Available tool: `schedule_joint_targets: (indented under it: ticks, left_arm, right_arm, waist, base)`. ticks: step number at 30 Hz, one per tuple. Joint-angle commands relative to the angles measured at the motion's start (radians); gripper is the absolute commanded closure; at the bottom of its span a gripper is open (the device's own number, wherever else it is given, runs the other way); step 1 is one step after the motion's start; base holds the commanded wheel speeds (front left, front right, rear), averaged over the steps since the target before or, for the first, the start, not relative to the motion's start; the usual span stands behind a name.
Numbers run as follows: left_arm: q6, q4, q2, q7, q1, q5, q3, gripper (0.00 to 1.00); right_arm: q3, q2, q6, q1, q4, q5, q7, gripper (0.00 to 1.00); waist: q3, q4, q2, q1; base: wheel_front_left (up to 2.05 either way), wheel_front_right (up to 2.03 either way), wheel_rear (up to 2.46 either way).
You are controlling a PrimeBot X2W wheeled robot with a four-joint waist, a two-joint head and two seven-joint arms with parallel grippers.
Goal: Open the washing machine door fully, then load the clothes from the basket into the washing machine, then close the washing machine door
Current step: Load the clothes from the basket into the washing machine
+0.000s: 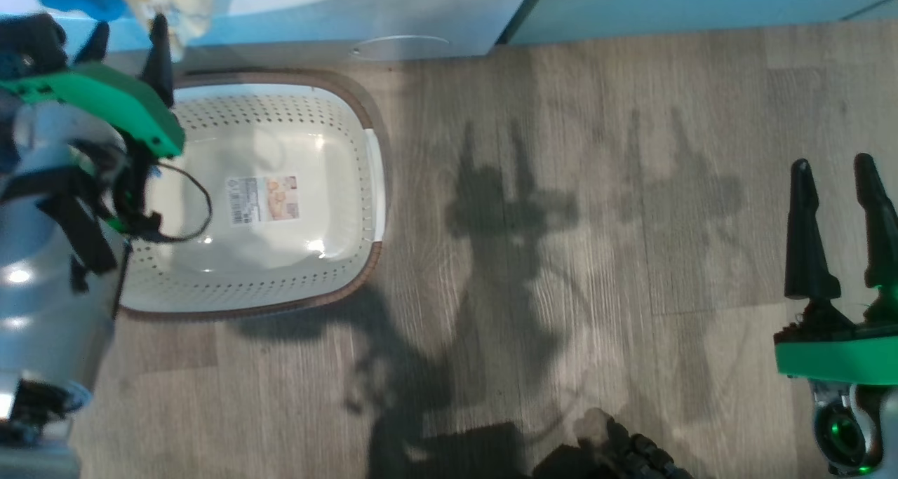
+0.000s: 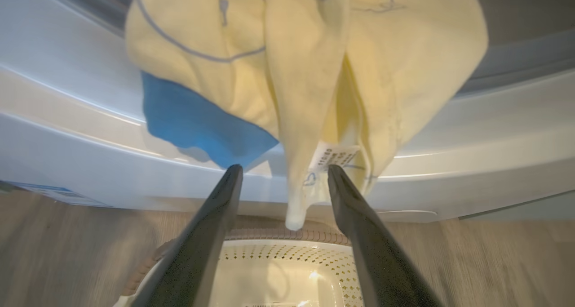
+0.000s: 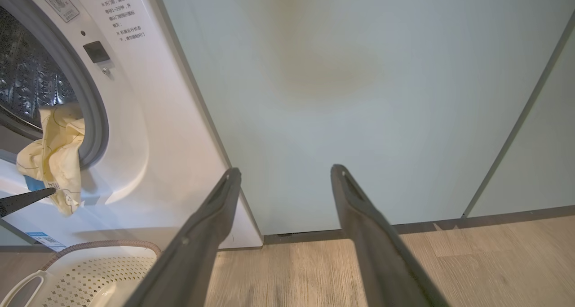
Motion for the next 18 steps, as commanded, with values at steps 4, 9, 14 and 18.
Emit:
schedule_joint_targets:
  ticks: [4, 9, 14, 18]
  left_arm:
    - [-0.007, 0.043, 0.068, 0.002, -0.075, -0.01, 0.032, 0.0]
    - [-0.011, 0.109, 0.08, 0.0, -0.128, -0.008, 0.029, 0.0]
    - [-0.02, 0.161, 0.078, -0.008, -0.154, -0.011, 0.023, 0.35]
    - [-0.033, 0.192, 0.069, -0.001, -0.165, -0.009, 0.006, 1.0]
  right_arm:
    - [0.029, -0.017, -0.003, -0.013, -0.025, 0.018, -0.006, 0.0]
    - [0.033, -0.017, -0.003, -0.013, -0.017, 0.03, -0.006, 0.0]
    - [0.034, -0.017, -0.003, -0.013, -0.014, 0.036, -0.006, 0.0]
    - [0.029, -0.017, -0.003, -0.011, -0.015, 0.033, -0.006, 0.0]
  waist:
    - [0.022, -0.024, 0.0, -0.0001]
    - [0.027, -0.038, 0.0, -0.0001]
    - [0.023, -0.044, 0.0, -0.0001]
    - [0.017, -0.037, 0.0, -0.0001]
  base:
    - [0.0, 0.0, 0.0]
    - [0.0, 0.0, 0.0]
    - [0.0, 0.0, 0.0]
    - [0.0, 0.0, 0.0]
